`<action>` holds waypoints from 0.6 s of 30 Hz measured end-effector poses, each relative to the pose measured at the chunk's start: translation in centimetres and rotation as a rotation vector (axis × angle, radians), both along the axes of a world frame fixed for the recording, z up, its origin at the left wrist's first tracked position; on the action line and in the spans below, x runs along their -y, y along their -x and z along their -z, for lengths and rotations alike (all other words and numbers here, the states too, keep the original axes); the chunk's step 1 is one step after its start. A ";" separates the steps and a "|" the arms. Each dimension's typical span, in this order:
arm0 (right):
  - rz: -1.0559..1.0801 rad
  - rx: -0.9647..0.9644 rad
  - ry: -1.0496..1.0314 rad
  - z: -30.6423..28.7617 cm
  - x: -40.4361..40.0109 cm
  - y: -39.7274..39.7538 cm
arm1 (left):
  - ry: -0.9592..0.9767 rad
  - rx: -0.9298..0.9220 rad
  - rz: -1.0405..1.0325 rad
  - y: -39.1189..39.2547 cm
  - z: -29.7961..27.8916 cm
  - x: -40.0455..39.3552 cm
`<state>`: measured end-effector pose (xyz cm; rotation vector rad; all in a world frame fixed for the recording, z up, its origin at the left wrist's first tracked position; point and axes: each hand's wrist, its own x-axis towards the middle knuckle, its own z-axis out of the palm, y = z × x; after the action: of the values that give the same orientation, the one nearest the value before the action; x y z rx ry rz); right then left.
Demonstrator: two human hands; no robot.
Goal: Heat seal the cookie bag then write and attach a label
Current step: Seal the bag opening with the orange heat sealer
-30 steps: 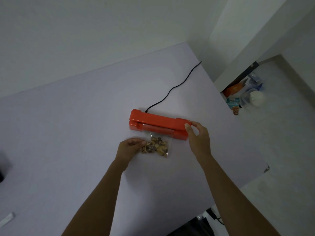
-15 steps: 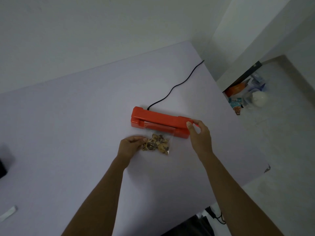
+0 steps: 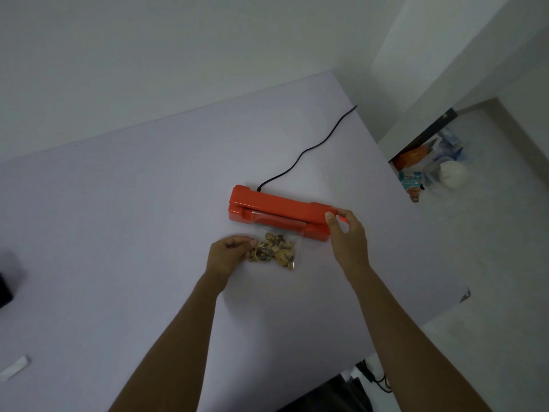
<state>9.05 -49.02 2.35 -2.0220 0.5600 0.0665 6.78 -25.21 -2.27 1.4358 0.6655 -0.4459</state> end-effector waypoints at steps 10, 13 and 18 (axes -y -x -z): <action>-0.011 -0.018 0.011 -0.7 -0.3 0.1 | 0.000 -0.002 -0.001 0.0 0.1 0.1; 0.002 -0.026 -0.001 -1.3 -0.4 0.1 | 0.003 -0.004 0.002 -0.1 0.1 0.0; 0.091 0.013 -0.011 -2.7 -0.7 0.7 | 0.010 -0.005 0.027 -0.3 -0.6 -0.1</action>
<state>8.35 -48.36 5.08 -1.9826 0.6419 0.0012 7.12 -25.13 -1.65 1.4362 0.6477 -0.4732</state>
